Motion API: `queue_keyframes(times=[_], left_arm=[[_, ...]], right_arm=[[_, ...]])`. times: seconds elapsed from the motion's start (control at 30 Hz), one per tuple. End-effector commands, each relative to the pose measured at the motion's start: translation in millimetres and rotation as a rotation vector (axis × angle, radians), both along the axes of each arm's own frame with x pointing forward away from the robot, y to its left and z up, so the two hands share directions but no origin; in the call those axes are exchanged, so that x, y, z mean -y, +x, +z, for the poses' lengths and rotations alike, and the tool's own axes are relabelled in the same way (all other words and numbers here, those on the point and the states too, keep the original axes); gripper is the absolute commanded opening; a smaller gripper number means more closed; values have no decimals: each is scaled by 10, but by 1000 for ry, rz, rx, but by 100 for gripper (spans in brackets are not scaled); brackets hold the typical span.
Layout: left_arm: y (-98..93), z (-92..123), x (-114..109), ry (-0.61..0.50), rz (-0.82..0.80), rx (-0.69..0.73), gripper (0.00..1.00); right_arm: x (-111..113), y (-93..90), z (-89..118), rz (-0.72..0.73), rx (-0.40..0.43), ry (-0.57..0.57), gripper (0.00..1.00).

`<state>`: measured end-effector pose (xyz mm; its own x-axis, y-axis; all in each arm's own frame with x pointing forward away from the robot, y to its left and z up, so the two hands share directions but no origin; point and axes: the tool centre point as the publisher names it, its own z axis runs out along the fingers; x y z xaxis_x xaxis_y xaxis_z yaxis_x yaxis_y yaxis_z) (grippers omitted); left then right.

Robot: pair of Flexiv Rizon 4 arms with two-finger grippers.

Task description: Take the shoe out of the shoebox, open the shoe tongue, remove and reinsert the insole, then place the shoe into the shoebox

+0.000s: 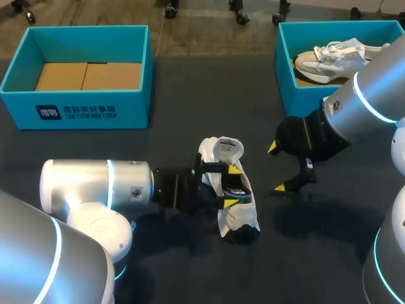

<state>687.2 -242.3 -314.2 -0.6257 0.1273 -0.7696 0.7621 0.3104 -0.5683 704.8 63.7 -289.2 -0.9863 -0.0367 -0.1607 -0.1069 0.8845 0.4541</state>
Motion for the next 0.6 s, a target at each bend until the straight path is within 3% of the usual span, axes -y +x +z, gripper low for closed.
queue_keyframes(times=[0.03, 0.6], left_arm=[[-3, 136, -136, 48, -23, -31, 100], [33, 313, -278, 183, -119, -53, 100]], right_arm=[[0, -6, -10, 1, 2, 1, 100], [0, -6, -10, 1, 2, 1, 100]])
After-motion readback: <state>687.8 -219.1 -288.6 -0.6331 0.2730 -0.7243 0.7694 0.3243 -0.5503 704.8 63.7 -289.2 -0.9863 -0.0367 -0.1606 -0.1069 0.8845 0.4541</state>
